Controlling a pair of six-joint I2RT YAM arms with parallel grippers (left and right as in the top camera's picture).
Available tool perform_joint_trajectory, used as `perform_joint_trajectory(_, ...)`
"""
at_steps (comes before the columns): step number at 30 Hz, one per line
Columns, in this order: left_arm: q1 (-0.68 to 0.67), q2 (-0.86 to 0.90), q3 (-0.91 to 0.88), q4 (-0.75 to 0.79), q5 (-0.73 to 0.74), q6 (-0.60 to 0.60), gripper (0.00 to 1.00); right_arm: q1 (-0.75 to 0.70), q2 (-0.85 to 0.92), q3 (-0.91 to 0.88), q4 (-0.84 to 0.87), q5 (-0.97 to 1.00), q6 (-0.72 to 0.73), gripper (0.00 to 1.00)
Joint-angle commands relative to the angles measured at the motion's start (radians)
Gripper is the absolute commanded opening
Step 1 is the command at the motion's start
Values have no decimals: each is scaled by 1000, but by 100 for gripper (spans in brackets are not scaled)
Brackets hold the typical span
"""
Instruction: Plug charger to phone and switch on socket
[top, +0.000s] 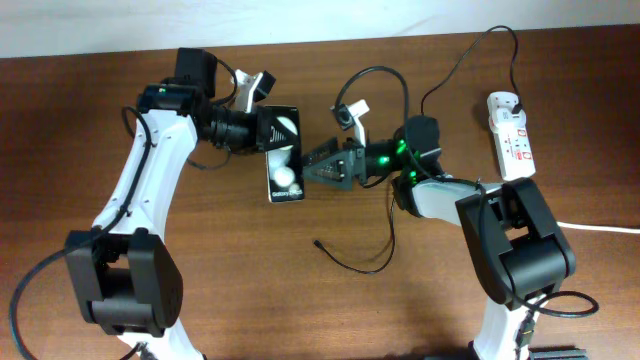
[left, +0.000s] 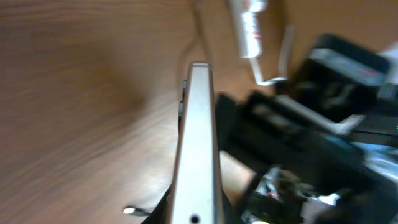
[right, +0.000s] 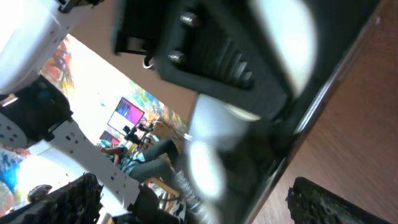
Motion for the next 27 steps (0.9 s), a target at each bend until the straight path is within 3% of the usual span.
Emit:
perform_joint_trajectory(1, -5, -24, 6, -22, -397, -92, 1, -43, 12, 0, -80, -61, -58, 99)
perform_joint_trajectory(3, -28, -24, -10, -23, -533, -156, 1, -48, 12, 0, -320, 2, -190, 99)
perform_joint_trajectory(4, -58, -24, -27, -15, -627, -200, 0, -44, 12, 0, -581, 122, -340, 99)
perform_joint_trajectory(6, -111, -24, -60, -4, -768, -276, 0, -25, 12, 0, -839, 262, -529, 99)
perform_joint_trajectory(9, -205, -22, -153, 48, -924, -383, 1, 12, 12, 0, -1014, 424, -599, 99)
perform_joint_trajectory(17, -255, -19, -400, 255, -933, -416, 4, 18, 12, 0, -1209, 758, -695, 99)
perform_joint_trajectory(19, -255, -19, -400, 258, -933, -416, 8, 18, 12, 0, -1211, 774, -695, 99)
perform_joint_trajectory(20, -255, -19, -401, 258, -933, -416, 16, 18, 12, 0, -1211, 773, -695, 99)
perform_joint_trajectory(27, -255, -19, -401, 238, -928, -416, 19, 18, 12, 0, -1215, 773, -695, 99)
